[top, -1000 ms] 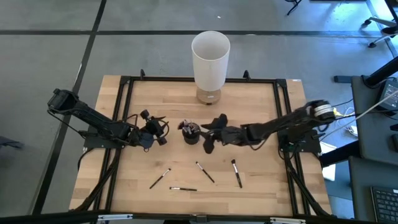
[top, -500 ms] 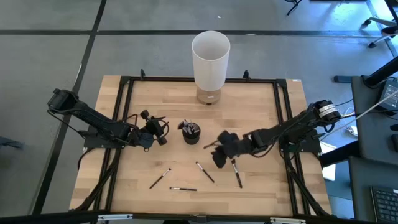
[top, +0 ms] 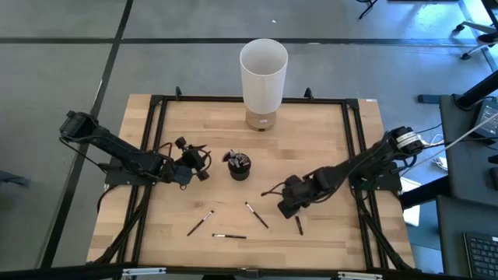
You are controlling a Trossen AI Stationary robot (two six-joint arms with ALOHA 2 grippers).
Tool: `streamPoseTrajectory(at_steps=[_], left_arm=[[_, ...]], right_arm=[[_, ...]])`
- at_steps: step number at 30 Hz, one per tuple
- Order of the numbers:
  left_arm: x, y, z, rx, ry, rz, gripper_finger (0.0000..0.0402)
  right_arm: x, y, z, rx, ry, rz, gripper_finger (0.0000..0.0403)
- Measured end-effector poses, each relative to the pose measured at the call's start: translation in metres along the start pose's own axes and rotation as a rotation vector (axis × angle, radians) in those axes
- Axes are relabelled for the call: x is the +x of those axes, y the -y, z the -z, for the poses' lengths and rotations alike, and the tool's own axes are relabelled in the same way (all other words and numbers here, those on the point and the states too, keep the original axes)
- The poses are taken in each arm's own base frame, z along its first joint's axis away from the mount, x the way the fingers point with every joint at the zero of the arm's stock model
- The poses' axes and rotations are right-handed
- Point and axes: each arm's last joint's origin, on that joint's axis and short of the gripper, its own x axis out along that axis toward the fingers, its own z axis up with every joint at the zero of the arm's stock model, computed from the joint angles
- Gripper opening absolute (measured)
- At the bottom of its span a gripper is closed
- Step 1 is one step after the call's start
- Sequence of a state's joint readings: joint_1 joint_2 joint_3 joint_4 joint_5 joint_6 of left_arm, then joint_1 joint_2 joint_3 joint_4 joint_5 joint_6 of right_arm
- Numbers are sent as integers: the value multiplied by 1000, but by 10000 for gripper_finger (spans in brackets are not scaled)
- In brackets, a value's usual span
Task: Put items in baskets/containers
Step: Put the powder brush into the holder
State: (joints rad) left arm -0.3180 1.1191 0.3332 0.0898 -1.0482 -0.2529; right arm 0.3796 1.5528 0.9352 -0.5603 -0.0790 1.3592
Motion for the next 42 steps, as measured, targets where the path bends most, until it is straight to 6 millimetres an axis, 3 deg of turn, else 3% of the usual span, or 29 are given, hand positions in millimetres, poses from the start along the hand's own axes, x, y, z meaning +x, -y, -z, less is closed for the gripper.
streamPoseTrajectory(at_steps=[6,18,23,31,37,42], left_arm=[[0,1,-1,-15,5,19,127],[0,1,-1,-17,5,20,127],[0,1,-1,-15,5,20,127],[0,1,-1,-12,5,20,127],[0,1,-1,-12,5,20,127],[0,1,-1,-12,6,15,127]], right_arm=[[10,1,8,31,-41,45,157],[49,7,12,5,-144,168,157],[49,11,9,-37,-157,197,139],[49,15,8,-49,-68,251,41],[50,15,6,-63,-17,255,41],[47,5,3,-130,32,217,63]])
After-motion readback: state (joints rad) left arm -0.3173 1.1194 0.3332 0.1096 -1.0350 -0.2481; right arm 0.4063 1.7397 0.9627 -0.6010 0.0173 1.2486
